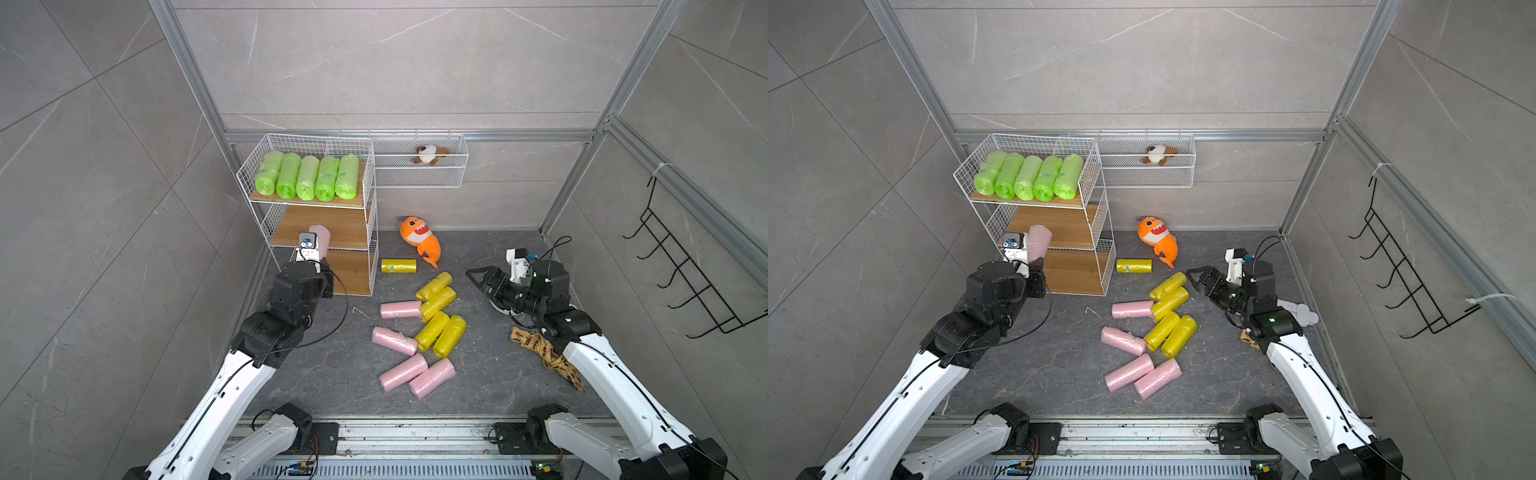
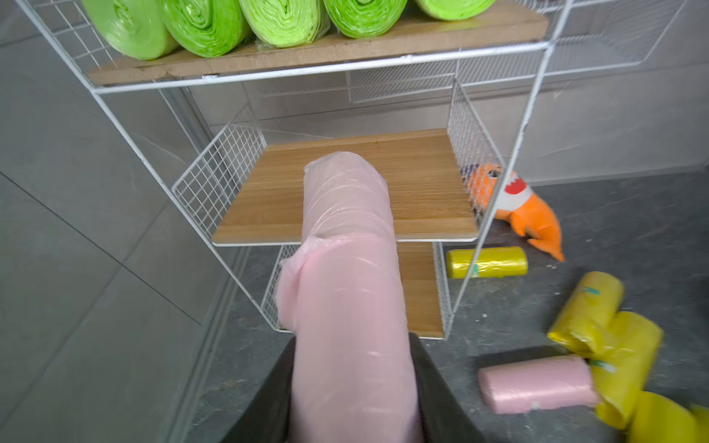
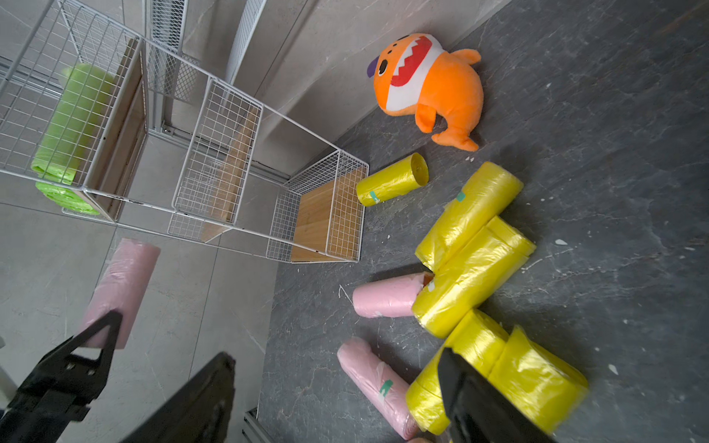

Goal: Sort the rolls of trash bags by color and place them on the shelf
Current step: Place the roll of trash bags on the shelf.

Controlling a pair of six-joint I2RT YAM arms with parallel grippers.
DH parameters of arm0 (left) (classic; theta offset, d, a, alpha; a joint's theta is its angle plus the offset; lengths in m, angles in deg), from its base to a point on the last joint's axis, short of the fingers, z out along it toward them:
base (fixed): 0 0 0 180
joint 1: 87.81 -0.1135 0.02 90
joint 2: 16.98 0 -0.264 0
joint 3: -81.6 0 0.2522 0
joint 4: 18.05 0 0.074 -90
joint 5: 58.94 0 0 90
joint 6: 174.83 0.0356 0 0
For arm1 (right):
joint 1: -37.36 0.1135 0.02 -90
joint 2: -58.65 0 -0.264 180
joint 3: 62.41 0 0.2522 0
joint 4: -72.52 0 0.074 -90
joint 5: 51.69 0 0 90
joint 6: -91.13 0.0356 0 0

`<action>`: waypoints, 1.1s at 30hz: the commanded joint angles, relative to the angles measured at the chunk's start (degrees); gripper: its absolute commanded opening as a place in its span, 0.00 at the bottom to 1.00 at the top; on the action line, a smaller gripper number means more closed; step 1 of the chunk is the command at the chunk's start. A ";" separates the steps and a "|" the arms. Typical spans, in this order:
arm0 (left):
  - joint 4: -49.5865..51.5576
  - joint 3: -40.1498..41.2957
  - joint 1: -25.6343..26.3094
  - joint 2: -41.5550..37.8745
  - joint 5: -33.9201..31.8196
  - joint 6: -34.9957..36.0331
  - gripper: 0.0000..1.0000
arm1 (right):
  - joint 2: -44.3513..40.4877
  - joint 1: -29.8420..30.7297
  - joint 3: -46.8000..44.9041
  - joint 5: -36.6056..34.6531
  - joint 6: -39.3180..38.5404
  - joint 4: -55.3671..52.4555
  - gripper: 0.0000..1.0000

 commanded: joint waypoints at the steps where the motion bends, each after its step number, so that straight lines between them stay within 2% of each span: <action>1: -11.40 -1.09 -4.95 1.68 -0.89 11.60 0.16 | -0.42 -0.18 1.97 1.11 -1.58 -0.15 0.87; 7: -19.09 1.19 -16.64 6.92 9.98 17.08 0.16 | -0.86 -0.38 2.34 1.82 -2.09 -0.84 0.87; 10: -21.86 1.90 -21.72 9.04 15.12 17.59 0.18 | -1.28 -0.59 2.34 1.82 -2.76 -1.56 0.87; 15: -25.58 2.39 -26.62 12.37 19.23 18.15 0.20 | -1.65 -1.12 1.90 2.08 -3.34 -2.01 0.88; 27: -33.14 2.11 -29.94 20.40 23.11 19.60 0.27 | -0.18 -2.01 0.32 4.45 -3.19 -1.32 0.88; 33: -35.85 1.53 -30.06 23.70 21.73 20.14 0.33 | 1.13 -2.33 0.39 5.42 -3.35 -1.48 0.88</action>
